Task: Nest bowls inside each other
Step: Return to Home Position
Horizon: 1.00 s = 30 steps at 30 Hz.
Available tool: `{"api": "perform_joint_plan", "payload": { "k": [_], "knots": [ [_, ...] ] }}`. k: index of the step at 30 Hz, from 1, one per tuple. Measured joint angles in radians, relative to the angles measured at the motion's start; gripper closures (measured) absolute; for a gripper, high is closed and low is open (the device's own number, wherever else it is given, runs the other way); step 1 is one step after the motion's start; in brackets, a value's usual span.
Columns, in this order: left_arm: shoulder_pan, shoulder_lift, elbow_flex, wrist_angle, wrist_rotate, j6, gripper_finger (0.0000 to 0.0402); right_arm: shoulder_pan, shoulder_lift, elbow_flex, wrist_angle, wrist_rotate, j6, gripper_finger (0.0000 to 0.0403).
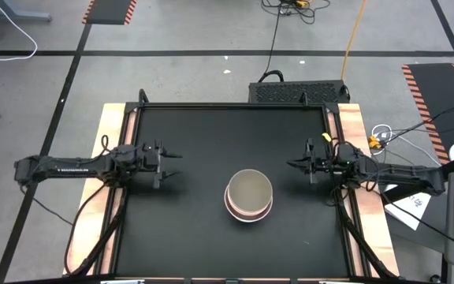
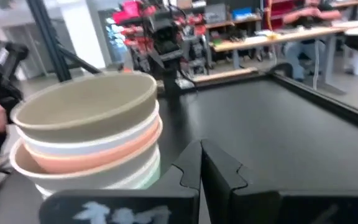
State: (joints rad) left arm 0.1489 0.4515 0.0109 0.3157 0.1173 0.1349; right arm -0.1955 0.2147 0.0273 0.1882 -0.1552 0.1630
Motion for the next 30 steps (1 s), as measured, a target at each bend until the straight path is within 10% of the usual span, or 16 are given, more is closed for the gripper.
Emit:
{"api": "perform_joint_plan", "payload": {
  "k": [12,30],
  "knots": [
    [0.235,0.000,0.000,-0.054,0.163,-0.011,0.0133,-0.112,0.049,-0.002,-0.014,-0.120,-0.029,0.0403],
    [0.306,0.000,0.000,-0.118,0.165,-0.013,0.0133,-0.113,0.091,-0.004,0.022,-0.138,-0.044,0.0403]
  ]
}}
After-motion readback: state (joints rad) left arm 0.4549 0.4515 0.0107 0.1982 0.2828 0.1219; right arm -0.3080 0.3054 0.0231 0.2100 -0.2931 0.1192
